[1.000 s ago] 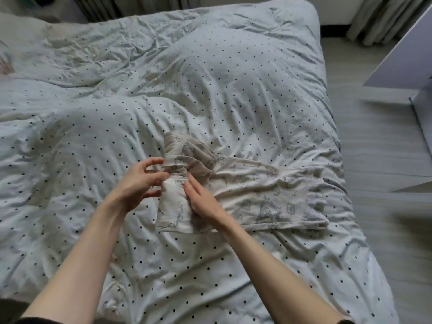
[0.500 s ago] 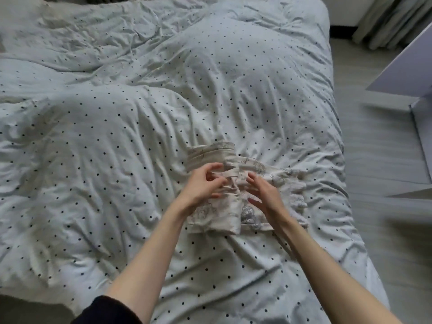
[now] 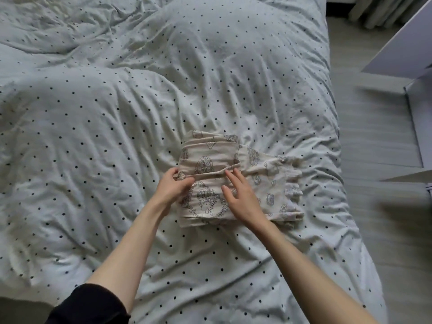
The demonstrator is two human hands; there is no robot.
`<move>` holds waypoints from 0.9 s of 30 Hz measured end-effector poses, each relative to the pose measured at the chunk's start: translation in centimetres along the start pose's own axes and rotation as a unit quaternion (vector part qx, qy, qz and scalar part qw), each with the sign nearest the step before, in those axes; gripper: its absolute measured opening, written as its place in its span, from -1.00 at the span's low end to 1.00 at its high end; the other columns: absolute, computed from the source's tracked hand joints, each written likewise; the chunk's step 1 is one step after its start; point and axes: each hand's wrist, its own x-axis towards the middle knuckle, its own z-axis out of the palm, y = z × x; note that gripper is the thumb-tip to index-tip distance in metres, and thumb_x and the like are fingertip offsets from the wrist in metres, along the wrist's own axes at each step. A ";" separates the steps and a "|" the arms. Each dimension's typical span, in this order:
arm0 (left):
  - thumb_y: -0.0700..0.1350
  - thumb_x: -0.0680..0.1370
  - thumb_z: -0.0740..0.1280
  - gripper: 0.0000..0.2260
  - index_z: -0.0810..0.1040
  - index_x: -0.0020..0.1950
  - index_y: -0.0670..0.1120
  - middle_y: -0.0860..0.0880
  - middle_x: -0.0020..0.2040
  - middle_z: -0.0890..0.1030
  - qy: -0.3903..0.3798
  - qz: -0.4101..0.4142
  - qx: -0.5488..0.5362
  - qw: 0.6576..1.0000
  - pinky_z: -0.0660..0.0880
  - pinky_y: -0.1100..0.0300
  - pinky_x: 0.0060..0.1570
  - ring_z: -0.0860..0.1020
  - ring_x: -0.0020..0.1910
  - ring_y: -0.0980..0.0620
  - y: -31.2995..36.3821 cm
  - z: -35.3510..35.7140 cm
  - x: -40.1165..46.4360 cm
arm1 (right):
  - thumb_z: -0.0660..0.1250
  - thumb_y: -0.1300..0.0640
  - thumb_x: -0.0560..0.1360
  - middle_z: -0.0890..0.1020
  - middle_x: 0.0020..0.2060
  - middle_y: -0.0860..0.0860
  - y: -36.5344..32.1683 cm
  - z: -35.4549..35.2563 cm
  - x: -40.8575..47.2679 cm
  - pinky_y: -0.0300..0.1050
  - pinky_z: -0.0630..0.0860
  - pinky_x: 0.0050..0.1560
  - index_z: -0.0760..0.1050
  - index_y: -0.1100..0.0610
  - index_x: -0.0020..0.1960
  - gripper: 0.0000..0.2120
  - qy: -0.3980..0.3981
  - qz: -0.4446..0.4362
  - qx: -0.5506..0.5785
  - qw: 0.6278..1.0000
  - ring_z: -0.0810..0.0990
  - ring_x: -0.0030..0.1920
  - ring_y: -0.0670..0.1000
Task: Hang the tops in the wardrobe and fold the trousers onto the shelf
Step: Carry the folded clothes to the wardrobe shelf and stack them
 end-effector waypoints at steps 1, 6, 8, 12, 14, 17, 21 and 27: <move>-0.25 0.48 0.39 -0.68 0.45 0.20 -0.15 -0.01 -0.16 0.56 0.000 0.013 0.006 1.000 0.41 0.33 -0.40 0.51 -0.32 0.12 0.4 -0.2 -0.1 | 0.15 0.06 0.62 0.09 0.53 0.00 -0.2 0.0 -0.1 -0.08 0.03 0.48 0.14 0.00 0.51 -0.51 -0.001 -0.001 0.004 1.000 0.04 0.52 -0.05; -0.29 0.45 0.38 -0.71 0.46 0.15 -0.11 -0.06 -0.19 0.58 0.043 0.056 0.042 0.997 0.50 0.19 -0.28 0.53 -0.30 0.03 2.2 -3.3 -2.9 | 0.12 0.08 0.62 0.03 0.54 0.02 -3.2 1.0 -0.9 0.01 0.03 0.51 0.09 -0.03 0.52 -0.51 -0.071 -0.018 0.047 0.996 -0.03 0.53 -0.05; -0.26 0.44 0.39 -0.71 0.47 0.13 -0.08 -0.11 -0.06 0.61 0.081 0.054 0.099 0.990 0.54 0.01 0.01 0.58 -0.10 -0.10 2.5 -5.7 -3.9 | 0.12 0.09 0.62 0.05 0.54 0.04 -5.1 2.2 -0.7 -0.02 0.02 0.50 0.14 -0.02 0.51 -0.53 -0.111 -0.033 0.048 0.992 -0.01 0.52 -0.04; -0.16 0.43 0.39 -0.69 0.49 0.16 -0.04 -0.08 0.00 0.60 0.162 0.066 0.224 0.959 0.49 0.01 0.04 0.55 -0.02 -0.11 3.5 -10.0 -5.7 | 0.11 0.12 0.63 0.16 0.51 0.03 -8.5 4.4 -0.3 0.01 0.12 0.48 0.19 0.02 0.50 -0.56 -0.176 -0.072 0.066 0.979 0.13 0.50 -0.01; -0.11 0.43 0.39 -0.71 0.49 0.14 -0.02 -0.08 -0.02 0.60 0.178 0.093 0.276 0.940 0.48 0.04 -0.04 0.55 -0.05 -0.11 4.3 -10.1 -6.3 | 0.09 0.12 0.63 0.27 0.47 0.01 -8.8 4.6 -0.5 -0.02 0.21 0.44 0.25 0.06 0.47 -0.60 -0.169 -0.059 0.105 0.978 0.25 0.45 -0.01; -0.11 0.45 0.39 -0.66 0.48 0.21 -0.08 -0.12 0.07 0.60 0.136 0.139 0.310 0.931 0.44 0.10 -0.04 0.55 0.02 -0.13 4.7 -6.6 -6.8 | 0.07 0.11 0.65 0.42 0.37 0.04 -6.6 3.4 -1.8 -0.03 0.36 0.34 0.38 0.13 0.38 -0.66 -0.115 0.021 0.209 0.971 0.39 0.34 -0.01; -0.10 0.52 0.35 -0.57 0.39 0.37 -0.08 -0.05 0.06 0.57 -0.046 0.183 0.292 0.938 0.42 0.20 0.07 0.55 0.08 -0.03 3.8 1.6 -7.0 | 0.02 0.04 0.66 0.56 0.16 0.10 -1.3 -0.5 -3.4 -0.11 0.51 -0.10 0.45 0.11 0.18 -0.72 0.018 0.193 0.414 0.889 0.54 0.03 0.03; -0.18 0.58 0.25 -0.62 0.37 0.41 -0.06 -0.03 0.32 0.46 -0.105 0.225 0.284 0.926 0.29 0.32 0.22 0.43 0.25 0.09 0.7 4.1 -6.4 | 0.11 -0.01 0.63 0.61 0.06 0.03 2.9 -2.8 -4.6 -0.01 0.58 0.02 0.51 0.09 0.09 -0.74 0.036 0.207 0.374 0.903 0.61 0.05 0.02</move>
